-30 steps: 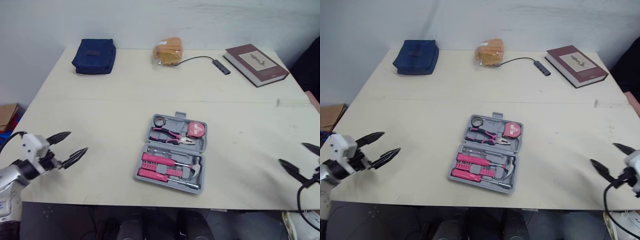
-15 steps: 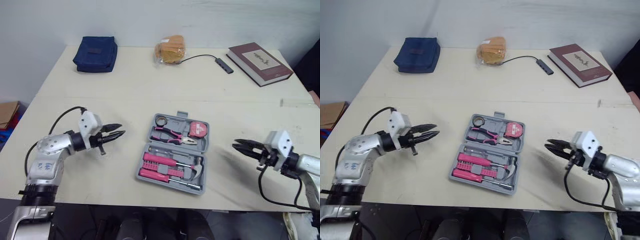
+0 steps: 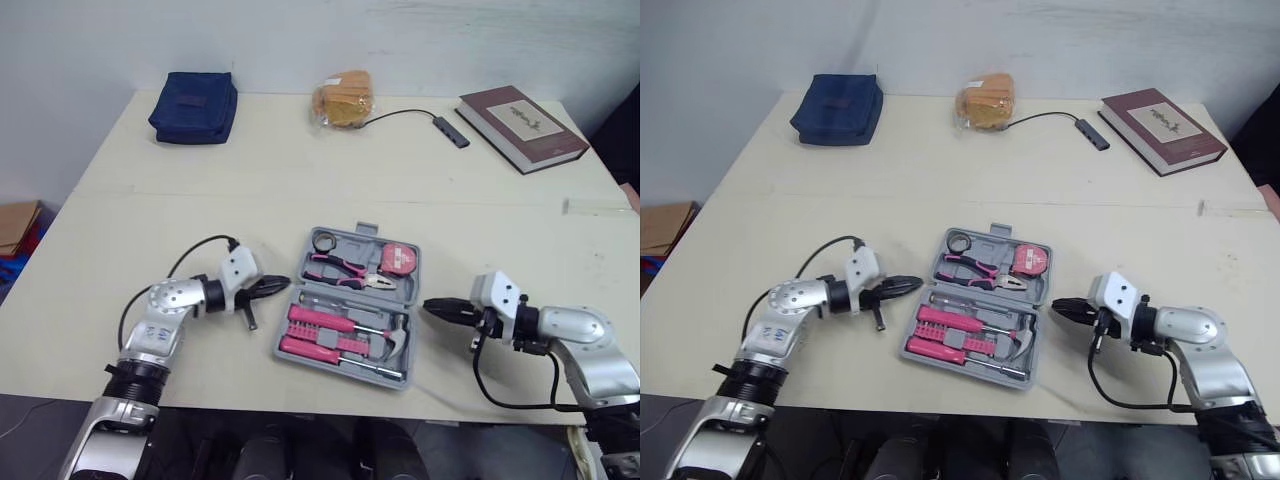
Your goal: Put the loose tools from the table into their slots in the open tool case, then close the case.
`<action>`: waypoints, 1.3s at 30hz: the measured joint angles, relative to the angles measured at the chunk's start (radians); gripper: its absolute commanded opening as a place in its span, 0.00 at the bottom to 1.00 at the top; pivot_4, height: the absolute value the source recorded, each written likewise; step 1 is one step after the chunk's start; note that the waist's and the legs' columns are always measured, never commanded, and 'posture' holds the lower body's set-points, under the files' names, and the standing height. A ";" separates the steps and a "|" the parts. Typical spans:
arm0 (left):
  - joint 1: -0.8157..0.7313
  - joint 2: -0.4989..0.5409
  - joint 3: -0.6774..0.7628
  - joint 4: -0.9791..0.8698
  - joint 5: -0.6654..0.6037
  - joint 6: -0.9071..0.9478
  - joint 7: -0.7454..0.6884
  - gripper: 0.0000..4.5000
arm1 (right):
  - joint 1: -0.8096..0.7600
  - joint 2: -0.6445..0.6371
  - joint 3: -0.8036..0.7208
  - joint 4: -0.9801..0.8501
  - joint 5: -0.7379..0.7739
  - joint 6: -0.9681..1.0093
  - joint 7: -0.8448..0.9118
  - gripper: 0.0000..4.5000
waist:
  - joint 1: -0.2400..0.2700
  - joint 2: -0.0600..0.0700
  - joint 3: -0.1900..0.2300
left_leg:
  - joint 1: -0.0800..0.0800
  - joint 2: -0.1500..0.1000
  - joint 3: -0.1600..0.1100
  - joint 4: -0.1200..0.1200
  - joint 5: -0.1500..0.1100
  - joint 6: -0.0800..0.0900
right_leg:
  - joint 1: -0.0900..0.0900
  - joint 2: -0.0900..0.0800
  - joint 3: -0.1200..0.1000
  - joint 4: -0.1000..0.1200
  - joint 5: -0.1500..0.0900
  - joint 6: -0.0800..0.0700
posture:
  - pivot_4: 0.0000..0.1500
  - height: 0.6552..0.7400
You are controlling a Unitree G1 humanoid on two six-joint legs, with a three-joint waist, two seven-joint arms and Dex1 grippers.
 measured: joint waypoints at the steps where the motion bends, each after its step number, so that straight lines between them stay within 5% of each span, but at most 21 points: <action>1: -0.004 -0.006 -0.004 0.008 0.004 -0.005 0.001 0.01 | -0.001 0.006 0.003 -0.002 -0.003 0.007 -0.003 0.00 | -0.001 0.000 0.000 | 0.000 0.000 0.000 0.000 0.000 0.000 | 0.000 0.000 0.000 0.000 0.000 0.000 | 1.00 1.00; 17: 0.018 -0.018 0.025 0.014 0.008 -0.019 0.022 0.01 | -0.085 0.067 0.076 0.011 -0.065 0.057 -0.022 0.00 | -0.011 0.000 0.000 | 0.001 0.001 0.000 0.000 0.000 0.000 | 0.000 0.000 0.001 0.001 0.000 0.000 | 1.00 1.00; 28: 0.194 -0.003 0.101 -0.207 -0.007 0.102 0.112 0.01 | -0.253 0.133 0.129 0.187 -0.125 -0.011 0.023 0.00 | -0.028 0.000 0.000 | 0.002 0.001 0.000 0.000 0.000 0.000 | 0.000 0.000 0.001 0.006 0.000 0.000 | 1.00 1.00; 39: 0.220 -0.010 0.110 -0.234 -0.006 0.118 0.162 0.01 | -0.272 0.147 0.129 0.214 -0.125 -0.007 0.039 0.00 | -0.029 0.000 0.000 | 0.003 0.001 0.000 0.000 0.001 -0.001 | -0.001 -0.001 0.002 0.005 -0.001 -0.002 | 1.00 1.00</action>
